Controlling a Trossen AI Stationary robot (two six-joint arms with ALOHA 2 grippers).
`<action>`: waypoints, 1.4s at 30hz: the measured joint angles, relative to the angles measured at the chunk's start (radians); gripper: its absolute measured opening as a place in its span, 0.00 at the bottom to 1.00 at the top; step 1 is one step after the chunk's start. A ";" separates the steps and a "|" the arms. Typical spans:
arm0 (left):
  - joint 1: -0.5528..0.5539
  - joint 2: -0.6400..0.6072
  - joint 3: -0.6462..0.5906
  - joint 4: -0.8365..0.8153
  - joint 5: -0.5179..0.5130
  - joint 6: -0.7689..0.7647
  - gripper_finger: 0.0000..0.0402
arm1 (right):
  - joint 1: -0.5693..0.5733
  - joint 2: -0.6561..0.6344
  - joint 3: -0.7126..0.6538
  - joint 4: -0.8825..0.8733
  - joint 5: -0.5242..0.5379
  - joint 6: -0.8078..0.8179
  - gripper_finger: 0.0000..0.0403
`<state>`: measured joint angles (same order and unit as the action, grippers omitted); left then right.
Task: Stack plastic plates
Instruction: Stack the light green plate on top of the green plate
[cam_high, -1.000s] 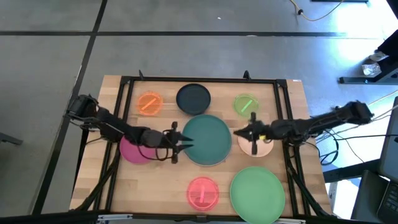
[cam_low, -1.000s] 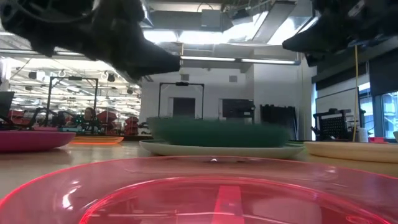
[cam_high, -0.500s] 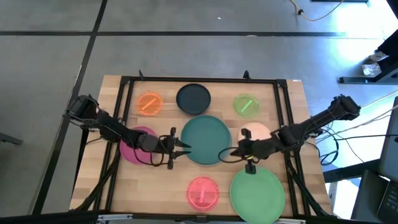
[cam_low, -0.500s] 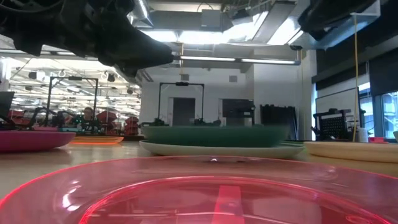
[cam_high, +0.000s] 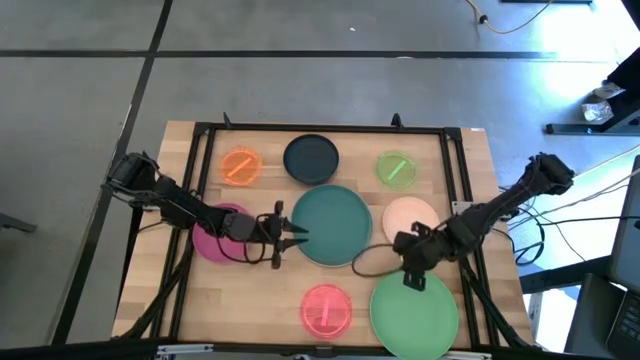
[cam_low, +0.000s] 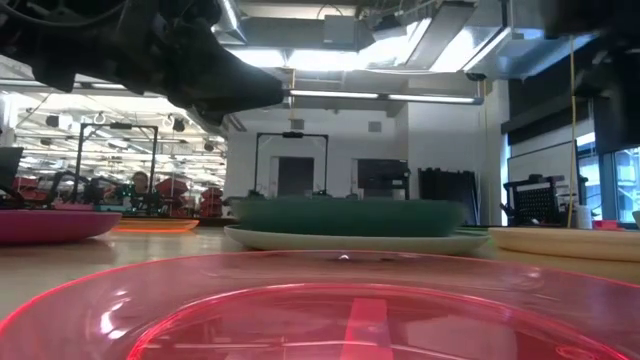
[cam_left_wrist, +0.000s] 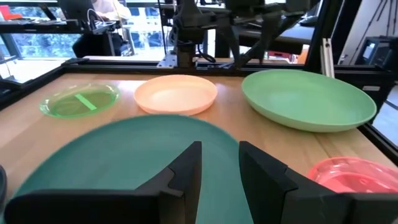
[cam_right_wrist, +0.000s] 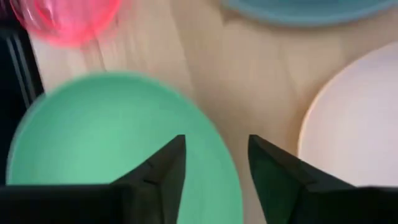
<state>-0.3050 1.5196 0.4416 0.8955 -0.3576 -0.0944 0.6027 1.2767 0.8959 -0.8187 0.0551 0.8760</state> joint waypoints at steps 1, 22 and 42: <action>0.002 0.000 0.000 0.000 0.000 0.000 0.25 | 0.016 0.005 0.000 -0.010 -0.002 0.007 0.45; 0.014 0.000 0.000 0.000 0.009 0.052 0.25 | 0.071 0.153 -0.102 -0.035 -0.081 0.042 0.42; 0.015 0.000 0.000 -0.002 0.008 0.044 0.25 | 0.071 0.150 -0.204 0.166 -0.123 0.016 0.09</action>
<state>-0.2901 1.5200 0.4419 0.8939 -0.3492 -0.0505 0.6739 1.4269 0.6914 -0.6526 -0.0682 0.8924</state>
